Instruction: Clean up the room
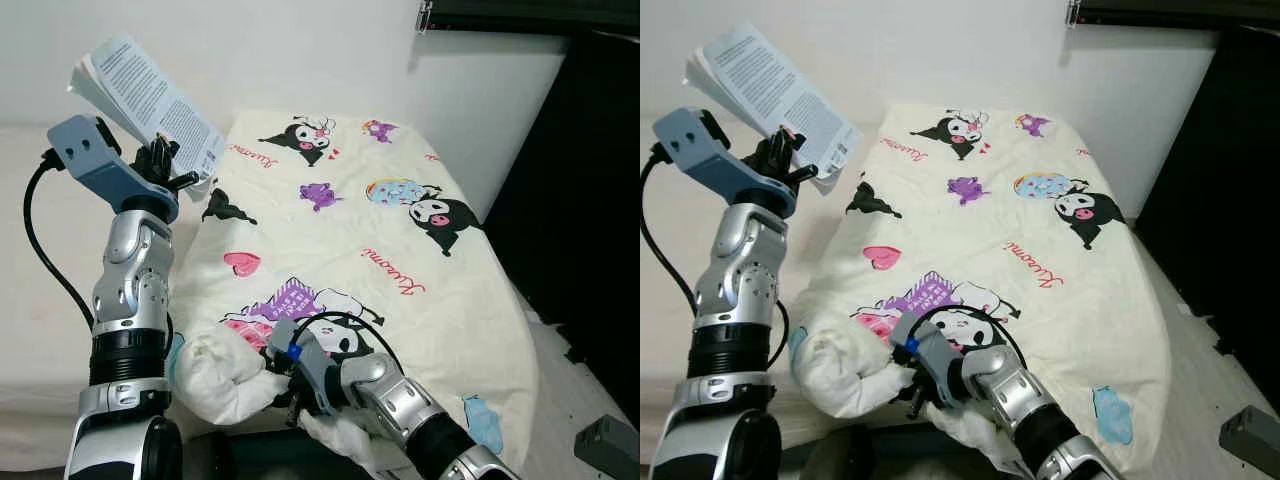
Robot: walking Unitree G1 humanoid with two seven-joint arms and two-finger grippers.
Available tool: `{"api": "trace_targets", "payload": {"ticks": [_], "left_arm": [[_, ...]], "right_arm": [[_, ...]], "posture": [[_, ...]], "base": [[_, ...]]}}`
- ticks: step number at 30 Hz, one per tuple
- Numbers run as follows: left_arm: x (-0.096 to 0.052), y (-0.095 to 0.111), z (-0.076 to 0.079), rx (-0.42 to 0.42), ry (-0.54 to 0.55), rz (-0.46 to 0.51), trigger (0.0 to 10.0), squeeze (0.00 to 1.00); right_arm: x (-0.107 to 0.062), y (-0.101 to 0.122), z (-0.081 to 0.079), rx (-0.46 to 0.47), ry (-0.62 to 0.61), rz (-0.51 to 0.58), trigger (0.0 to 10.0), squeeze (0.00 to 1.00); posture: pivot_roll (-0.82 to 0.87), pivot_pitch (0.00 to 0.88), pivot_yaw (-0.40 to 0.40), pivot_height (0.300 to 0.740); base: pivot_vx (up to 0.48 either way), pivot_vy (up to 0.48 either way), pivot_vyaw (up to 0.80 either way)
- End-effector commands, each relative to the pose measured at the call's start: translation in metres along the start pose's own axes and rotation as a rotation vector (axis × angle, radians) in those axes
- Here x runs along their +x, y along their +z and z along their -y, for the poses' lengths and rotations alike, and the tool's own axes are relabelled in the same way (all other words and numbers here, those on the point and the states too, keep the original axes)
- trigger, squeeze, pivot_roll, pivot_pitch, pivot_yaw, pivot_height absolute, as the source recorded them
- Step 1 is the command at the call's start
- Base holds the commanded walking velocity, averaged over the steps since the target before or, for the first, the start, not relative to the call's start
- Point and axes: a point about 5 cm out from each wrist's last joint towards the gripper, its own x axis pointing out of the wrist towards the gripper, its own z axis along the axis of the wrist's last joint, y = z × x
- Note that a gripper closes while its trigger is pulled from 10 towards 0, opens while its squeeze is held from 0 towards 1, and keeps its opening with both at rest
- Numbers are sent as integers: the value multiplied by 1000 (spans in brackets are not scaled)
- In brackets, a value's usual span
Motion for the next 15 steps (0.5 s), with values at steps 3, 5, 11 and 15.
{"api": "trace_targets", "payload": {"ticks": [3, 5, 11, 15], "left_arm": [[1, 6, 15, 30, -50, 49, 0, 0], [2, 5, 17, 40, -57, 48, 0, 0], [2, 1, 20, 77, -79, 41, 0, 0], [2, 1, 21, 82, -80, 38, 0, 0]], "right_arm": [[-2, -7, -3, 16, 7, 4, 10000, 1000], [-3, -5, -3, 29, 6, 23, 10000, 1000], [-22, 5, -25, 45, 276, 92, 10000, 1000], [-32, 9, -29, 57, 341, 117, 10000, 1000]], "posture": [[36, 0, -25, 462], [33, 0, -25, 462], [31, 0, -25, 462], [31, 0, -26, 462]], "base": [[0, 0, 0], [0, 0, 0], [0, 0, 0], [0, 0, 0]]}}
